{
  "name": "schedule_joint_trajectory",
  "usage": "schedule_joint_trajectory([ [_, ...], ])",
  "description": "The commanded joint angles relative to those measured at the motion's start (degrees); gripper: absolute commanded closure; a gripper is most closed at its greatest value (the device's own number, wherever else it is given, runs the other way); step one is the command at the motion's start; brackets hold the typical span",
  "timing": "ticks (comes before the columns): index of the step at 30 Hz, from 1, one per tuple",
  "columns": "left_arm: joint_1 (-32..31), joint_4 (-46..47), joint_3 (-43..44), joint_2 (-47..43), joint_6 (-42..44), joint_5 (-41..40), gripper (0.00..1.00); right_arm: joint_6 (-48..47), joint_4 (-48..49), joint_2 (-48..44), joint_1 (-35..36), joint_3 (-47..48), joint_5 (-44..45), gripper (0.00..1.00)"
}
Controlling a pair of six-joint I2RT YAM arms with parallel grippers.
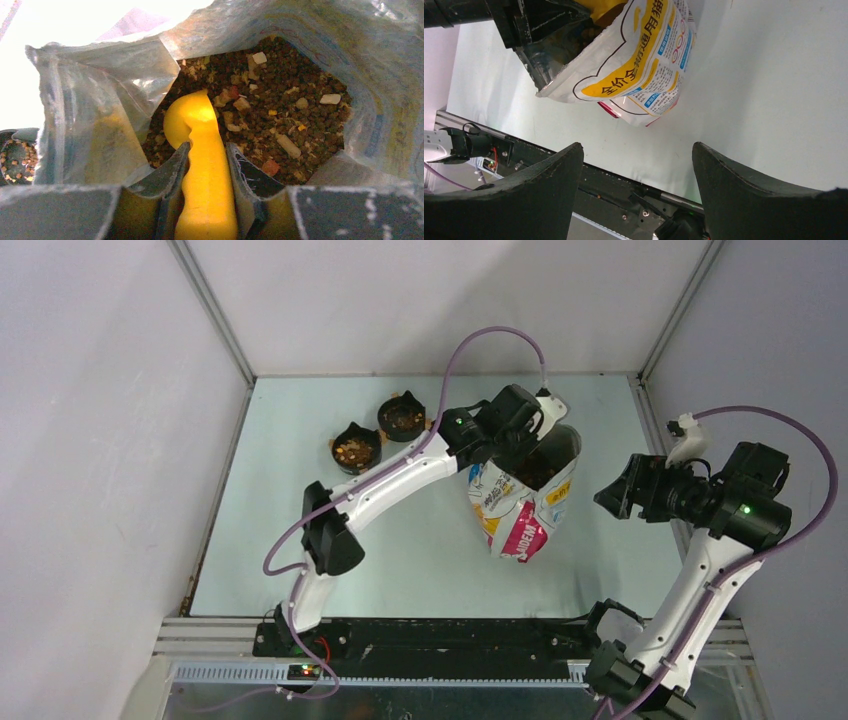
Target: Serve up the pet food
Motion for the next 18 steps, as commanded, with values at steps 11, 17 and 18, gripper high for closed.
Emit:
schedule_joint_trajectory([
  [11, 0.39, -0.36, -6.35, 1.09, -8.11, 25.57, 1.00, 1.05, 3.12, -0.42, -0.21, -0.39, -1.19, 0.18],
  [17, 1.01, 2.02, -7.03, -2.03, -14.20, 31.05, 1.00, 1.17, 3.41, -0.08, -0.24, -0.39, -1.47, 0.18],
  [18, 1.32, 2.74, -7.06, -2.52, -14.86, 31.67, 1.00, 1.13, 3.42, -0.05, -0.20, -0.39, -1.43, 0.18],
])
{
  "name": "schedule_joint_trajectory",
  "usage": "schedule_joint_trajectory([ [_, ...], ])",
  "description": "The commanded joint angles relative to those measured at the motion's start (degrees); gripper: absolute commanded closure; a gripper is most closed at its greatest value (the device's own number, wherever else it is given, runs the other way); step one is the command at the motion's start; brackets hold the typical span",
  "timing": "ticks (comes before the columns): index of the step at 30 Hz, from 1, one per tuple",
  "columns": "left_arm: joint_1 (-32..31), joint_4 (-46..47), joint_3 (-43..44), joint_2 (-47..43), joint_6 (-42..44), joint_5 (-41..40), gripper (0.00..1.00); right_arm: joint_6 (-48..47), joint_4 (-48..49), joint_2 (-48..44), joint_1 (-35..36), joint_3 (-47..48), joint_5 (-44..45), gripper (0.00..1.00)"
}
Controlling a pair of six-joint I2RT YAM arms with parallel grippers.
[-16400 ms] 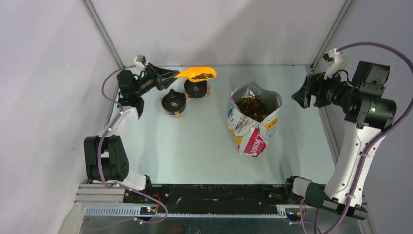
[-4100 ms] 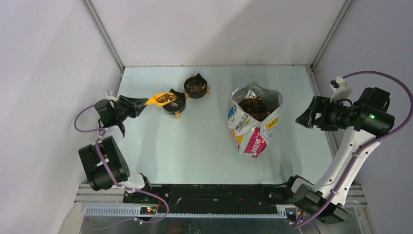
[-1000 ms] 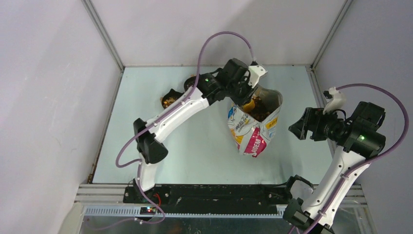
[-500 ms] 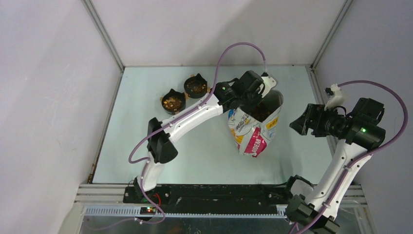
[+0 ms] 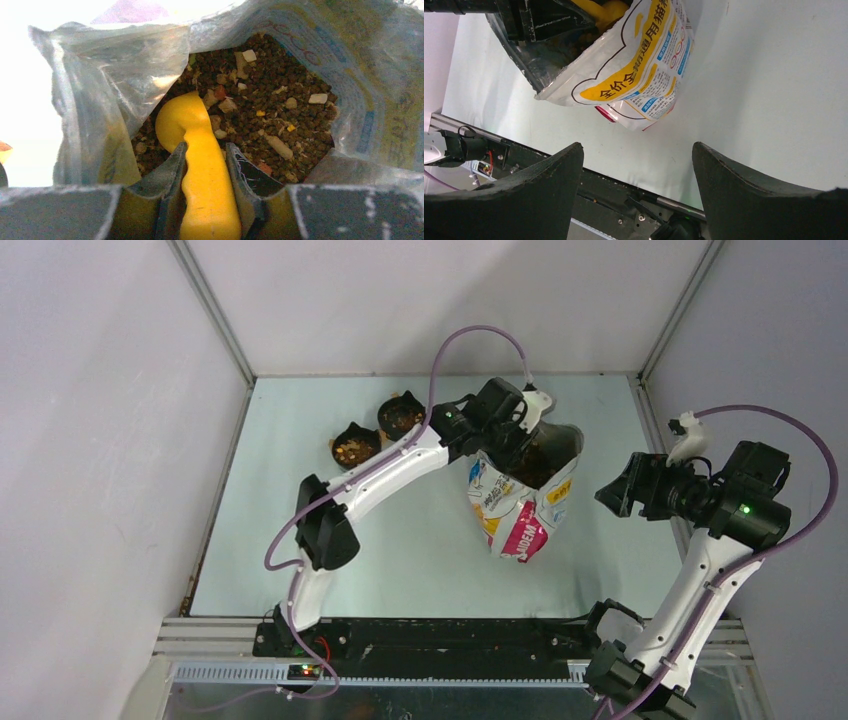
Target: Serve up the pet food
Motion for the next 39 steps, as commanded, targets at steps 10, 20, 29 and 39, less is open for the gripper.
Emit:
schedule_joint_trajectory([
  [10, 6.20, 9.08, -3.70, -6.77, -26.46, 34.21, 1.00, 0.34, 2.39, 1.62, -0.22, -0.45, 1.14, 0.18],
  [20, 13.71, 19.14, -5.50, -8.32, -38.23, 39.95, 1.00, 0.40, 3.52, 1.25, -0.32, -1.62, 7.01, 0.18],
  [29, 17.65, 24.58, -8.76, -10.92, -45.42, 42.32, 1.00, 1.24, 3.97, 0.85, -0.70, -2.34, 7.48, 0.18],
  [39, 21.75, 31.34, -15.05, -14.01, -54.88, 44.76, 1.00, 2.27, 4.31, 2.24, -0.70, -2.35, 7.12, 0.17],
])
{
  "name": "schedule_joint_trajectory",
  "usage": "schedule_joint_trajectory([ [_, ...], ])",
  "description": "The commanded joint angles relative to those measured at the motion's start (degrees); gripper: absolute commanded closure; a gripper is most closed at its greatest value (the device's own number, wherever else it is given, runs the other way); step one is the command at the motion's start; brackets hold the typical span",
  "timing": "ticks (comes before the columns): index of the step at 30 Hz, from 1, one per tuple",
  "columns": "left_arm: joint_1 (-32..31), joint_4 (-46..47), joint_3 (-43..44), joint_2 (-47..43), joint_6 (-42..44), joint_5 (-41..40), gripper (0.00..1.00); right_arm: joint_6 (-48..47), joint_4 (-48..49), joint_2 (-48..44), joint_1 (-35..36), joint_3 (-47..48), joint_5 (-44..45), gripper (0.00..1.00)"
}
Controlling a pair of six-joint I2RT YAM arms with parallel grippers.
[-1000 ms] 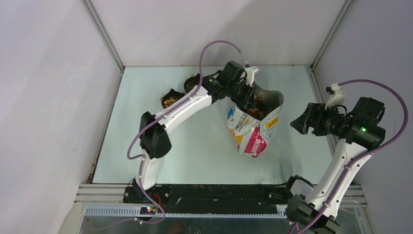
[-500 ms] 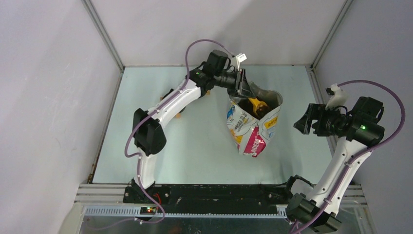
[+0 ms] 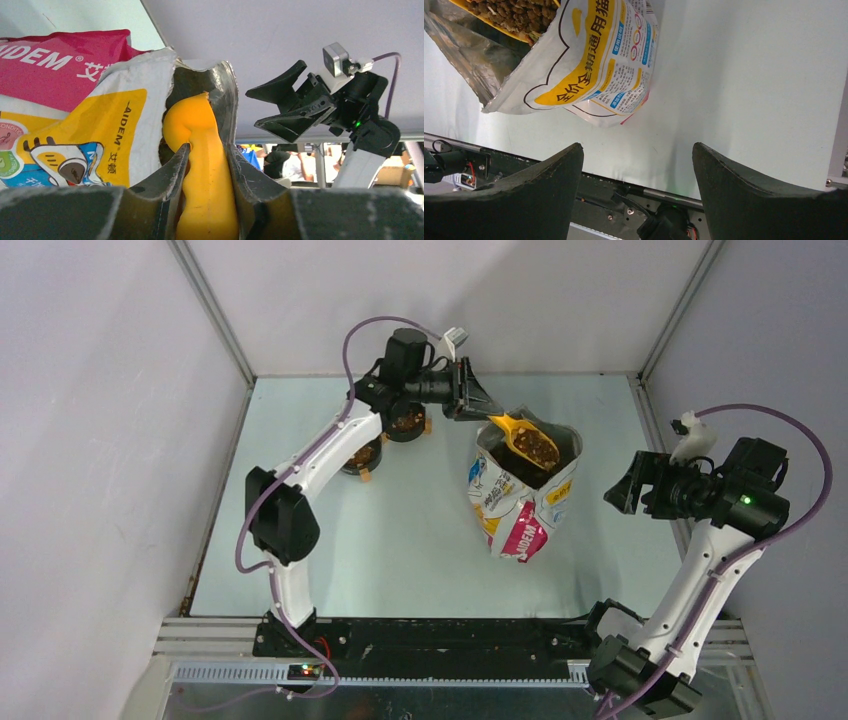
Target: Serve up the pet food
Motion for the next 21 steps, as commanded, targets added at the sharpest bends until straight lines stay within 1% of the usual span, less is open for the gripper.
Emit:
schedule_joint_trajectory([
  [1, 1.78, 6.15, -2.38, -4.33, -6.38, 3.57, 1.00, 1.17, 1.95, 0.73, -0.33, -0.24, -0.01, 0.18],
  [4, 3.34, 10.09, -4.79, -4.91, -9.85, 3.48, 1.00, 2.05, 2.29, 1.41, -0.33, -0.21, -0.13, 0.17],
  [7, 4.87, 10.83, -5.00, -5.10, -10.95, 2.17, 1.00, 3.00, 2.58, 2.07, -0.33, -0.20, -0.49, 0.18],
  [8, 5.15, 8.65, -4.20, -5.27, -9.42, 0.45, 1.00, 3.19, 2.65, 2.16, -0.33, -0.23, -0.46, 0.18],
  [9, 5.48, 7.12, -3.65, -5.93, -5.46, -0.85, 1.00, 3.40, 2.69, 2.27, -0.33, -0.20, -0.45, 0.18],
  [10, 5.54, 3.94, -2.67, -6.44, -3.05, -4.22, 1.00, 3.39, 2.70, 2.30, -0.33, -0.18, -0.34, 0.18],
  [11, 5.25, 1.64, -1.88, -7.21, 2.64, -6.35, 1.00, 3.45, 2.71, 2.43, -0.33, -0.19, -0.26, 0.18],
  [12, 5.07, -3.07, -0.43, -7.39, 4.95, -9.64, 1.00, 3.41, 2.75, 2.52, -0.33, -0.22, -0.09, 0.18],
  [13, 4.69, -5.81, -0.01, -7.25, 7.50, -10.37, 1.00, 3.50, 2.83, 2.69, -0.33, -0.24, -0.01, 0.18],
  [15, 4.34, -8.94, 0.78, -6.54, 9.16, -10.89, 1.00, 3.66, 3.00, 3.00, -0.33, -0.21, 0.02, 0.18],
  [18, 4.20, -9.68, -1.00, -7.07, 10.21, -11.58, 1.00, 3.92, 3.06, 3.25, -0.33, -0.25, -0.21, 0.18],
  [20, 4.30, -8.40, -2.97, -7.76, 9.69, -10.41, 1.00, 3.93, 2.98, 3.29, -0.33, -0.22, -0.26, 0.18],
  [21, 4.57, -5.34, -5.27, -8.29, 6.62, -7.99, 1.00, 3.96, 2.98, 3.34, -0.33, -0.20, -0.22, 0.18],
])
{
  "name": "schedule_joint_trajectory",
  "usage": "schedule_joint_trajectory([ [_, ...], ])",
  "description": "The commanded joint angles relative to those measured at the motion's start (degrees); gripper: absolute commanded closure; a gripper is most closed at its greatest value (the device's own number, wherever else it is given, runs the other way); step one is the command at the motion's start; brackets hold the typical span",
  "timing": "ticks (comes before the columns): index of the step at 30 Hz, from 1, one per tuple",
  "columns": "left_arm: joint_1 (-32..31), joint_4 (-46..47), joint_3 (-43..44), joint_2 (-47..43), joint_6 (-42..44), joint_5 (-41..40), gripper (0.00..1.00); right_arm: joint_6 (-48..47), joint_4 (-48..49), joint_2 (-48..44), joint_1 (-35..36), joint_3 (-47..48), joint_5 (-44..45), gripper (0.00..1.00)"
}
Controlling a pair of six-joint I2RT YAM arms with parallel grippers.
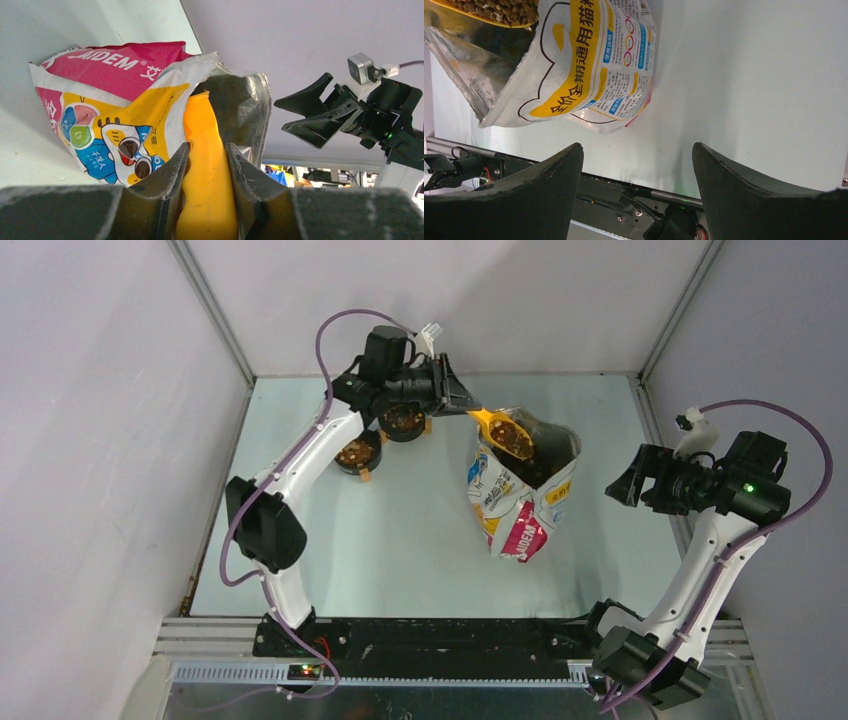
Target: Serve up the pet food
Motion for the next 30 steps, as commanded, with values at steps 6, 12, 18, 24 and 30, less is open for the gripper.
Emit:
schedule_joint_trajectory([
  [6, 2.41, 31.58, -17.89, -5.95, -25.80, 8.65, 1.00, 0.52, 1.16, 0.41, -0.33, 0.05, 0.92, 0.18],
  [12, 3.48, 40.77, -21.37, -6.40, -33.08, 9.53, 1.00, 0.13, 0.68, 0.83, -0.33, 0.05, 2.67, 0.18],
  [18, 4.76, 59.54, -29.59, -3.87, -46.61, 10.00, 1.00, 0.25, 1.01, 1.24, -0.33, 0.05, 3.17, 0.18],
  [24, 4.60, 74.56, -37.70, -3.52, -57.34, 10.23, 1.00, 0.14, 0.85, 1.20, -0.41, 0.21, 3.17, 0.18],
  [30, 4.45, 77.92, -35.15, -2.56, -59.59, 11.12, 1.00, 0.34, 0.81, 1.30, -0.41, 0.23, 2.50, 0.18],
])
